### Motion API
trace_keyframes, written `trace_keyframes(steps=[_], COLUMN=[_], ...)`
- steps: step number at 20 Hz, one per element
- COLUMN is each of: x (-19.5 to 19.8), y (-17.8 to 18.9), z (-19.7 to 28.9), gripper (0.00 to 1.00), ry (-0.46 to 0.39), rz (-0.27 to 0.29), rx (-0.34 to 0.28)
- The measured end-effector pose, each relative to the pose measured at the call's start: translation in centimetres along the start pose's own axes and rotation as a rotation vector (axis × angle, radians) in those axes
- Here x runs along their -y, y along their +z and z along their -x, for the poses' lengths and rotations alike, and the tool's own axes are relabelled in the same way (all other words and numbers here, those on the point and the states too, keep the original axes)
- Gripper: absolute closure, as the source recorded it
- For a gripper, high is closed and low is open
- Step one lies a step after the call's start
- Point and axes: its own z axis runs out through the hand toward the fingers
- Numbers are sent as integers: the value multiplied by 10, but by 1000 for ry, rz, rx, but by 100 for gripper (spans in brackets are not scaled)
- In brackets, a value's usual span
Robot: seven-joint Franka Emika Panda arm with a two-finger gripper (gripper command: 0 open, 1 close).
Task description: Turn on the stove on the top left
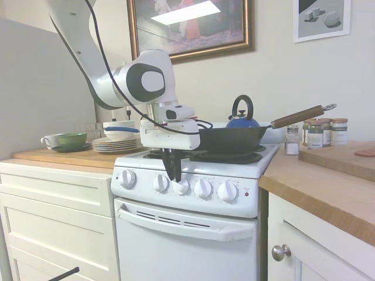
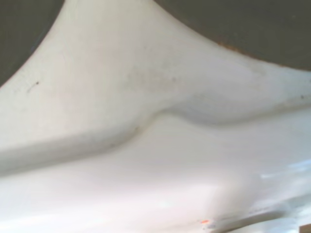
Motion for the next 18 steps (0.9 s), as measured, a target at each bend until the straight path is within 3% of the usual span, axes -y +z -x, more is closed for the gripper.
trace_keyframes(steps=[8, 18], x=[-3, -10], y=[0, 1], z=[-4, -10], gripper=[100, 100], ry=[12, 29], rz=[-37, -46], rx=[33, 41])
